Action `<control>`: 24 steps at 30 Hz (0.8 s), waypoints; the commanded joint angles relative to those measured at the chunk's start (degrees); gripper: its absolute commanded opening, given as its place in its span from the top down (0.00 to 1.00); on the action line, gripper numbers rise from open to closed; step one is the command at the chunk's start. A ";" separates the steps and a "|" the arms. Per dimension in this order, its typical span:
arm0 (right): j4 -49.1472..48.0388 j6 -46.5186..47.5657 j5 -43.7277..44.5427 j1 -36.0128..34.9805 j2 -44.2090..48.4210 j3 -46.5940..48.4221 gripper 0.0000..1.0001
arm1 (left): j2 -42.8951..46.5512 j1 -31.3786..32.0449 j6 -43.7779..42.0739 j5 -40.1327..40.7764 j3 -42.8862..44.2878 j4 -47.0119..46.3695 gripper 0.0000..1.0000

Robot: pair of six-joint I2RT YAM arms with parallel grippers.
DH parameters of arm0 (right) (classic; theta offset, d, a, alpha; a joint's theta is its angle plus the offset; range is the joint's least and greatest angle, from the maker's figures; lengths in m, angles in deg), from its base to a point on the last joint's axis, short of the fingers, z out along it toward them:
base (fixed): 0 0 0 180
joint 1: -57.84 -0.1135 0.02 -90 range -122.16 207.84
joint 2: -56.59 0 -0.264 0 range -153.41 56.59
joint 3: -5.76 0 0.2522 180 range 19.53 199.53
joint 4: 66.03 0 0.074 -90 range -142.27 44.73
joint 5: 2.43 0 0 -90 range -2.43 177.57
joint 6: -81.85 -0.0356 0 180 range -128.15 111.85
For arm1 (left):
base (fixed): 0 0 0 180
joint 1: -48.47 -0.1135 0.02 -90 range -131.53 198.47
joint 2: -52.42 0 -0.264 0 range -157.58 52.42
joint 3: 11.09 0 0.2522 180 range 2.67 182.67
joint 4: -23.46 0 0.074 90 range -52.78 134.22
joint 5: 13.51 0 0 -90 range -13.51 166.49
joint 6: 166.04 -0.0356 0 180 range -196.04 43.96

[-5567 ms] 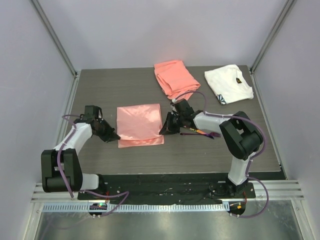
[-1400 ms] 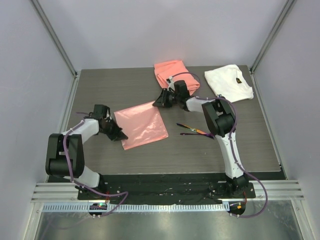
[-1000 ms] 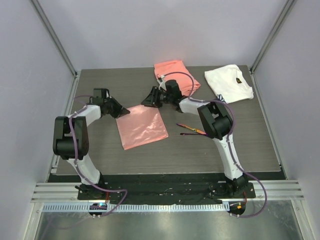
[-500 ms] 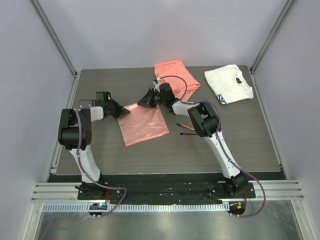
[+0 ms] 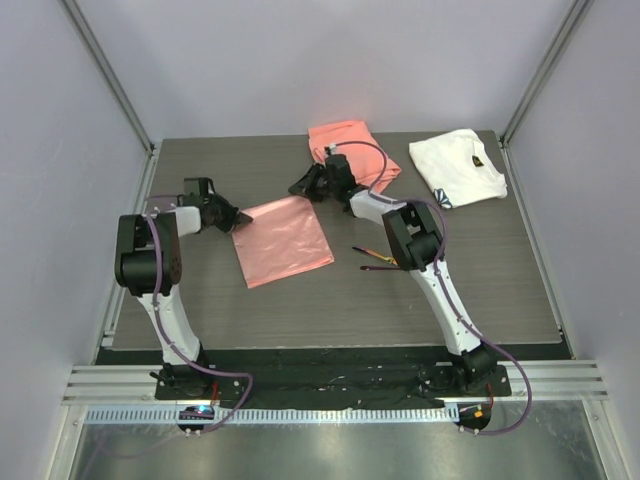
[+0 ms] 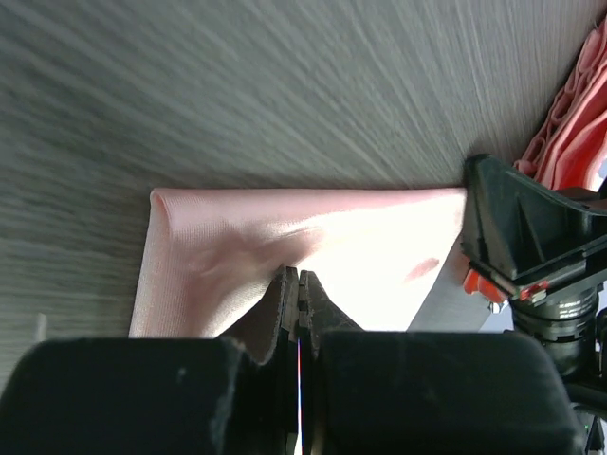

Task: Fold the napkin into a case and place the utensils inside
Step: Smooth out the square-folded napkin at the center of the board.

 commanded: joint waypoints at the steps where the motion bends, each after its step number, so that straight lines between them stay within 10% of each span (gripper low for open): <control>1: 7.85 0.07 3.46 3.39 -4.26 4.00 0.89 | -3.57 -1.41 -6.07 4.91 3.52 7.37 1.00; 7: 9.34 2.52 -2.09 3.48 -0.33 9.54 0.89 | -4.11 -1.32 -5.47 -5.99 9.77 7.38 0.97; 24: 6.62 2.62 -9.47 -3.11 5.25 5.76 0.85 | -5.33 -5.53 -4.76 -3.27 11.36 8.08 0.98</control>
